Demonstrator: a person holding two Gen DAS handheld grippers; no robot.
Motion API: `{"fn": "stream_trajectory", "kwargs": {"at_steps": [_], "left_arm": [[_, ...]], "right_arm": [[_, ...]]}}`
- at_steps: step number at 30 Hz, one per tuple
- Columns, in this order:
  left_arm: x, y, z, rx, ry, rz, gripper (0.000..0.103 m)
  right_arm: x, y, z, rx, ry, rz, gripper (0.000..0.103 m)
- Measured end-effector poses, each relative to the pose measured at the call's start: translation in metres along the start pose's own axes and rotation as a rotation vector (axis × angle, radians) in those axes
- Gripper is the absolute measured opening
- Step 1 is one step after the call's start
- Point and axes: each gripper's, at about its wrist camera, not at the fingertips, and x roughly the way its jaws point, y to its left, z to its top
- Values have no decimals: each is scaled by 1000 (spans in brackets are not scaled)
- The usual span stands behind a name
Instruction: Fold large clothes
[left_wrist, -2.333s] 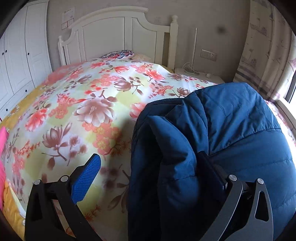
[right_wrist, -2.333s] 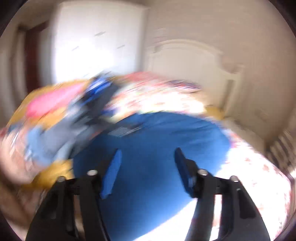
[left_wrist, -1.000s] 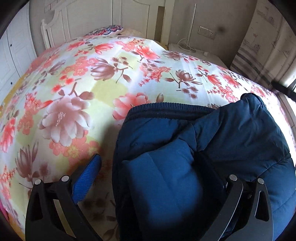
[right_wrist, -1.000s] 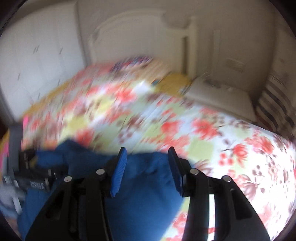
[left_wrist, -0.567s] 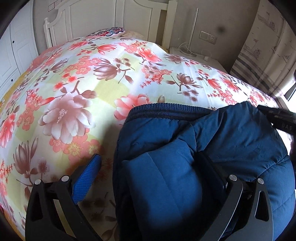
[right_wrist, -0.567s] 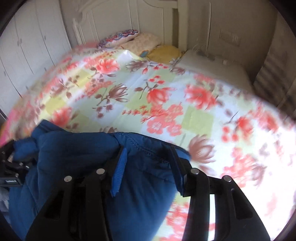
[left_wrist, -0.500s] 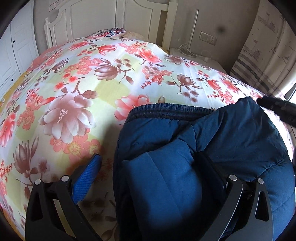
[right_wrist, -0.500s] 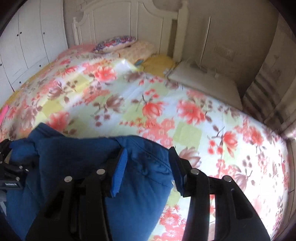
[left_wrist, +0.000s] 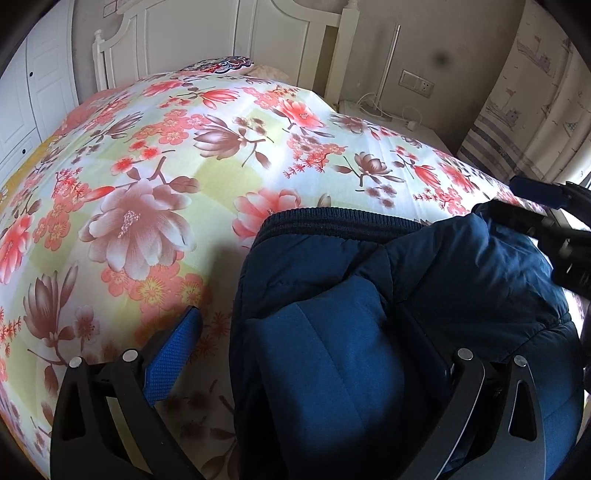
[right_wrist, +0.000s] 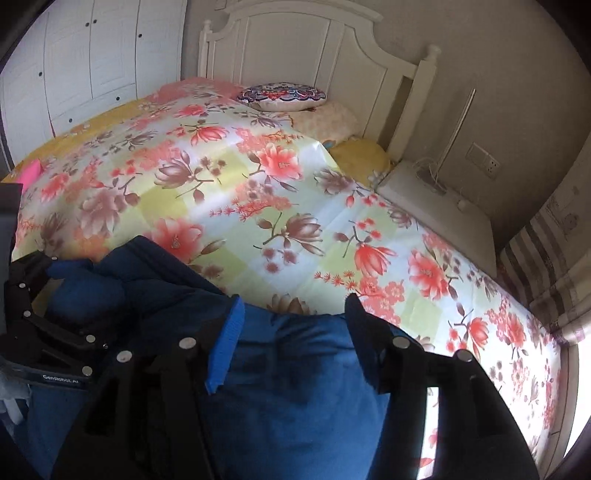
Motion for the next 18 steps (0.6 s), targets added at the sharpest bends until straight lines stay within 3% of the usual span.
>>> {"fn": "stream_trajectory", "kwargs": {"at_steps": [2, 4, 10, 12, 14, 18], "left_arm": [[-1, 0, 0, -4, -4, 4, 99], [-1, 1, -1, -9, -3, 5, 99], [-1, 2, -2, -13, -1, -4, 99], [-2, 2, -2, -13, -3, -6, 99], [-2, 2, -2, -11, -4, -6, 99], [-4, 3, -3, -6, -8, -17, 99]], "right_arm": [[26, 8, -7, -45, 82, 11, 61], [29, 0, -9, 7, 78, 44, 62], [23, 7, -14, -5, 42, 4, 62], [13, 4, -16, 4, 12, 5, 64], [-3, -2, -18, 48, -22, 24, 72], [-54, -9, -43, 141, -115, 94, 73]]}}
